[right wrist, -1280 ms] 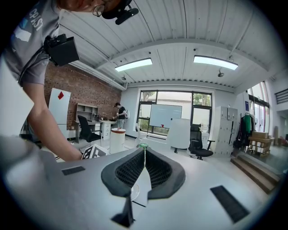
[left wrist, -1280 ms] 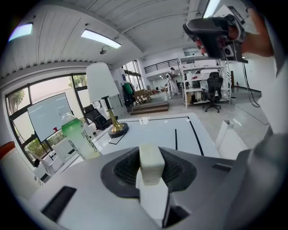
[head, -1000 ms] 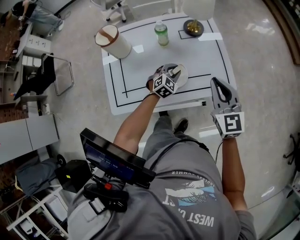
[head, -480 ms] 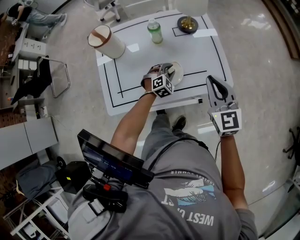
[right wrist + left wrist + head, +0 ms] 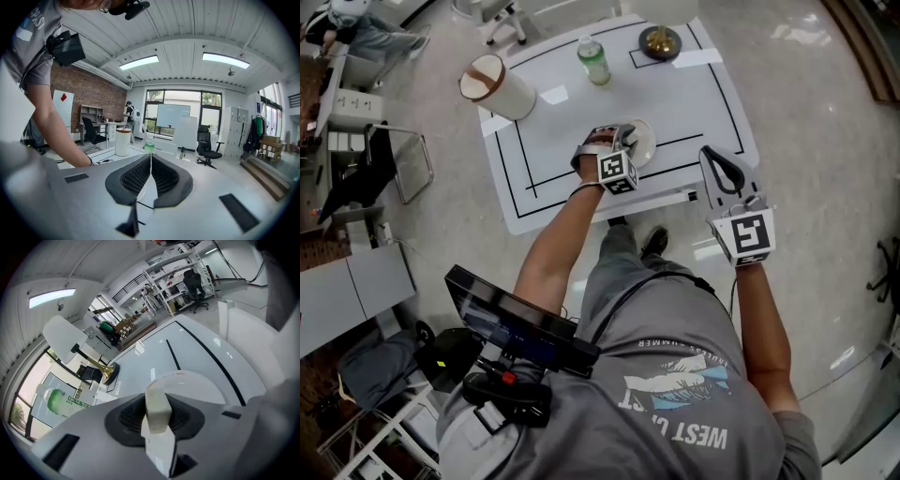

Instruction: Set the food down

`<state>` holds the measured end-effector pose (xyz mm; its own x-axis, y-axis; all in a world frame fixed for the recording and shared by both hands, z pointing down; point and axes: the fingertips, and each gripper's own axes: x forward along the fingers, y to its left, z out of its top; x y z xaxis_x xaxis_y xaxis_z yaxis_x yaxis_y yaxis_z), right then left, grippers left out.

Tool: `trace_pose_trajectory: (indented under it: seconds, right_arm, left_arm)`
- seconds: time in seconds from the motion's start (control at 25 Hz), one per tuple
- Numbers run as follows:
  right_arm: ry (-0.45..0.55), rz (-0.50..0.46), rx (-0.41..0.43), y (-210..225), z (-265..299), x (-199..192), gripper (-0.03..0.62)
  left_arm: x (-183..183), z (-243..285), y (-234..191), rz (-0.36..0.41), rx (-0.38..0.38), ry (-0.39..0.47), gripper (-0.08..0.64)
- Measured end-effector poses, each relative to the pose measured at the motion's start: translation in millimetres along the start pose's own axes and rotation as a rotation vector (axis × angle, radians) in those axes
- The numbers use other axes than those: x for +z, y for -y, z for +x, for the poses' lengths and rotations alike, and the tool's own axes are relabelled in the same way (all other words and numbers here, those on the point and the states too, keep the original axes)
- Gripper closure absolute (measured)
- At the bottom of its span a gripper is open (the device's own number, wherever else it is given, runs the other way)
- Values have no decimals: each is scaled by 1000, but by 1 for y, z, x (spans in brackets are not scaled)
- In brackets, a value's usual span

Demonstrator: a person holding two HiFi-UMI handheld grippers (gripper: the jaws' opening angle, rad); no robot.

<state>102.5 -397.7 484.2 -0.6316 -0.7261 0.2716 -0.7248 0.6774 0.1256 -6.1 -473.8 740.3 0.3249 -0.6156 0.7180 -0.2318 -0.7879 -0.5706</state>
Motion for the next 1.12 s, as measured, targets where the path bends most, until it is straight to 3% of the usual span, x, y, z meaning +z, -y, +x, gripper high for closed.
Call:
trace_pose_trajectory:
  seconds: [0.72, 1.12]
  right_arm:
    - [-20, 15, 5, 0, 2, -8, 584]
    - [-17, 22, 5, 3, 3, -9, 584]
  left_arm:
    - [-9, 9, 5, 78, -37, -81, 453]
    - [-8, 11, 12, 44, -119, -103, 451]
